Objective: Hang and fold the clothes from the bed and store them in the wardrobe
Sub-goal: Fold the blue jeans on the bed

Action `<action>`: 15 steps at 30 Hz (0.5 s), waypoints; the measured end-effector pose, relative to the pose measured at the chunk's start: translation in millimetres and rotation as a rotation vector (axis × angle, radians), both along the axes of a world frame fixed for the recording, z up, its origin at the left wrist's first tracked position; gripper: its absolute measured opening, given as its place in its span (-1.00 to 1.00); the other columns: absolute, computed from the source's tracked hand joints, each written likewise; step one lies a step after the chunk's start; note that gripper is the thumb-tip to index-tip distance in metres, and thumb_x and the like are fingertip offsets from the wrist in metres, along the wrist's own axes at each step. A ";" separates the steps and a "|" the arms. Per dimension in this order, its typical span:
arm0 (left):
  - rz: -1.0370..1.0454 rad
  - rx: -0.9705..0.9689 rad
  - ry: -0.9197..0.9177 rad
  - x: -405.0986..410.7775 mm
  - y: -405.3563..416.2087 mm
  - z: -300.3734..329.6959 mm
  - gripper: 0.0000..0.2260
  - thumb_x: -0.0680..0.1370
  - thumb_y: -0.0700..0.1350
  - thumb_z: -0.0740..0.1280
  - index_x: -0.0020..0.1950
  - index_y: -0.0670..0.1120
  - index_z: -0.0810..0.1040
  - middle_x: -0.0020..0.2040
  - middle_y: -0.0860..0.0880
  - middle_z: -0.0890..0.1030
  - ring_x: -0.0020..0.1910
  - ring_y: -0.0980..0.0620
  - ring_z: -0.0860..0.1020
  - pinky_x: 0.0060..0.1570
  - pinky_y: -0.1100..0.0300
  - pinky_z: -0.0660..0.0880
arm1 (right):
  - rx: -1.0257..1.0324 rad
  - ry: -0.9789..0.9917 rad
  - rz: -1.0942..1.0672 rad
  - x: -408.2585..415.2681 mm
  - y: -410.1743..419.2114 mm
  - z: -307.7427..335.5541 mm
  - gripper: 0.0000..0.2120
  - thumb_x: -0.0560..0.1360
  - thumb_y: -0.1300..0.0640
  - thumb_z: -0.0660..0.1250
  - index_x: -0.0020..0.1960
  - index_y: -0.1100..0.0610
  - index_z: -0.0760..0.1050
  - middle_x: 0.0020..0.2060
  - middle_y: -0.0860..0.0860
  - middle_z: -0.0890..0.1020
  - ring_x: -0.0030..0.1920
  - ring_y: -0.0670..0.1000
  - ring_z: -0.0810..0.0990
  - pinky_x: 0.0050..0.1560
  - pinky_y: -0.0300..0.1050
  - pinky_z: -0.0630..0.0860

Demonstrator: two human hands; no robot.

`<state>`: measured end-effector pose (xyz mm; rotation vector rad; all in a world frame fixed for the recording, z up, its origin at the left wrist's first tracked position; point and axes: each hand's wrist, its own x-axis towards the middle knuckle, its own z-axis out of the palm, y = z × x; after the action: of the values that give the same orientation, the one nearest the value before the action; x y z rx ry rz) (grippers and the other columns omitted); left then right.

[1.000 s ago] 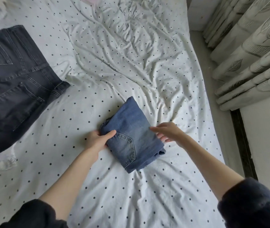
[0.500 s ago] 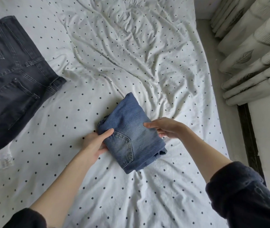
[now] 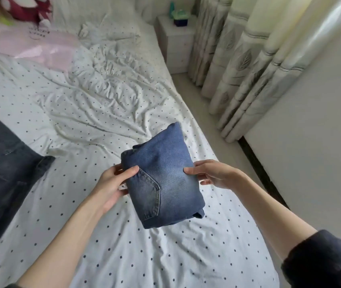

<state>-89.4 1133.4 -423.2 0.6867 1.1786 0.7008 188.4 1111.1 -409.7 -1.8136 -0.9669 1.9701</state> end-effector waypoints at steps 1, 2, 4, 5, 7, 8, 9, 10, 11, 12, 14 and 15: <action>-0.053 0.024 0.000 8.7 -1.9 12.3 -0.63 0.27 -0.07 0.46 0.04 -0.14 0.57 -0.14 -0.02 0.68 -0.16 0.04 0.61 -0.29 0.11 0.51 | 0.023 -0.019 -0.058 7.2 -18.1 15.6 -0.44 0.21 -0.05 0.52 0.14 0.15 0.53 -0.02 -0.05 0.63 -0.04 -0.05 0.55 0.03 -0.14 0.38; -0.132 0.054 -0.011 19.8 -5.8 25.2 -0.60 0.28 -0.06 0.46 0.07 -0.16 0.56 -0.11 -0.04 0.68 -0.13 0.02 0.61 -0.26 0.10 0.52 | 0.047 -0.032 -0.129 16.0 -41.2 32.5 -0.44 0.20 -0.05 0.53 0.13 0.14 0.53 -0.04 -0.06 0.63 -0.06 -0.06 0.54 0.00 -0.15 0.37; -0.246 0.099 -0.023 37.6 -13.0 48.5 -0.56 0.30 -0.06 0.46 0.13 -0.18 0.53 -0.02 -0.09 0.66 -0.04 -0.03 0.60 -0.17 0.05 0.54 | 0.081 -0.050 -0.224 25.6 -81.4 58.1 -0.51 0.20 -0.06 0.53 0.05 0.11 0.55 -0.15 -0.10 0.63 -0.13 -0.10 0.53 -0.04 -0.16 0.36; -0.349 0.130 -0.031 57.0 -24.6 66.5 -0.54 0.30 -0.06 0.47 0.14 -0.18 0.52 0.01 -0.11 0.65 0.00 -0.05 0.60 -0.14 0.04 0.54 | 0.121 -0.081 -0.320 33.5 -119.8 78.3 -0.54 0.17 -0.08 0.53 -0.01 0.09 0.56 -0.20 -0.11 0.62 -0.18 -0.12 0.53 -0.05 -0.17 0.35; -0.475 0.193 -0.053 80.7 -40.6 84.6 -0.52 0.28 -0.04 0.47 0.14 -0.17 0.52 0.03 -0.11 0.65 0.02 -0.06 0.60 -0.16 0.09 0.53 | 0.163 -0.106 -0.427 40.6 -165.6 99.5 -0.51 0.11 -0.10 0.54 -0.05 0.08 0.53 -0.23 -0.11 0.61 -0.21 -0.12 0.51 -0.05 -0.16 0.32; -0.519 0.215 -0.067 90.1 -47.7 92.0 -0.51 0.28 -0.03 0.47 0.15 -0.18 0.53 0.04 -0.11 0.64 0.02 -0.06 0.60 -0.16 0.11 0.52 | 0.178 -0.116 -0.468 42.6 -183.9 106.0 -0.48 0.09 -0.11 0.54 -0.04 0.08 0.53 -0.23 -0.11 0.60 -0.20 -0.11 0.49 -0.06 -0.16 0.32; -0.588 0.244 -0.081 105.2 -62.5 100.1 -0.51 0.28 -0.03 0.47 0.16 -0.19 0.53 0.05 -0.12 0.64 0.02 -0.06 0.60 -0.15 0.12 0.52 | 0.196 -0.125 -0.543 44.6 -214.4 119.4 -0.47 0.09 -0.11 0.54 -0.03 0.09 0.53 -0.22 -0.11 0.61 -0.19 -0.11 0.50 -0.05 -0.16 0.33; -0.677 0.268 -0.095 125.8 -85.9 114.0 -0.51 0.29 -0.04 0.47 0.16 -0.19 0.53 0.06 -0.12 0.63 0.01 -0.05 0.60 -0.11 0.12 0.53 | 0.228 -0.148 -0.638 47.9 -257.9 133.3 -0.50 0.11 -0.10 0.54 -0.03 0.09 0.55 -0.21 -0.11 0.62 -0.17 -0.10 0.51 -0.04 -0.16 0.35; -0.706 0.292 -0.107 134.0 -94.9 119.1 -0.52 0.30 -0.04 0.46 0.16 -0.18 0.53 0.06 -0.11 0.64 0.01 -0.03 0.60 -0.09 0.12 0.53 | 0.229 -0.142 -0.670 47.0 -276.0 140.6 -0.53 0.15 -0.09 0.53 -0.02 0.09 0.57 -0.18 -0.10 0.64 -0.15 -0.09 0.54 0.00 -0.16 0.37; -0.777 0.312 -0.120 148.5 -115.4 129.8 -0.54 0.31 -0.04 0.46 0.16 -0.16 0.53 0.05 -0.09 0.64 0.00 0.00 0.61 -0.09 0.14 0.54 | 0.242 -0.167 -0.746 46.5 -309.9 150.1 -0.57 0.20 -0.07 0.52 0.00 0.10 0.58 -0.15 -0.09 0.65 -0.12 -0.08 0.56 0.02 -0.17 0.39; -0.920 0.345 -0.149 178.0 -161.8 146.4 -0.60 0.35 -0.06 0.45 0.14 -0.15 0.55 0.01 -0.07 0.66 -0.04 0.03 0.63 -0.11 0.16 0.56 | 0.271 -0.205 -0.872 41.5 -379.5 170.1 -0.63 0.28 -0.03 0.49 0.02 0.10 0.59 -0.11 -0.08 0.66 -0.10 -0.08 0.57 0.04 -0.18 0.41; -0.954 0.356 -0.168 185.8 -175.5 148.9 -0.62 0.36 -0.06 0.45 0.13 -0.15 0.56 0.01 -0.07 0.67 -0.04 0.03 0.63 -0.09 0.14 0.57 | 0.269 -0.220 -0.913 38.0 -399.2 175.6 -0.64 0.28 -0.03 0.49 0.02 0.11 0.59 -0.11 -0.07 0.66 -0.10 -0.07 0.58 0.04 -0.17 0.41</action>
<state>96.4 957.9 -274.3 1.3286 0.4582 0.1369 226.4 711.9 -234.1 -1.8506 -0.3038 1.0507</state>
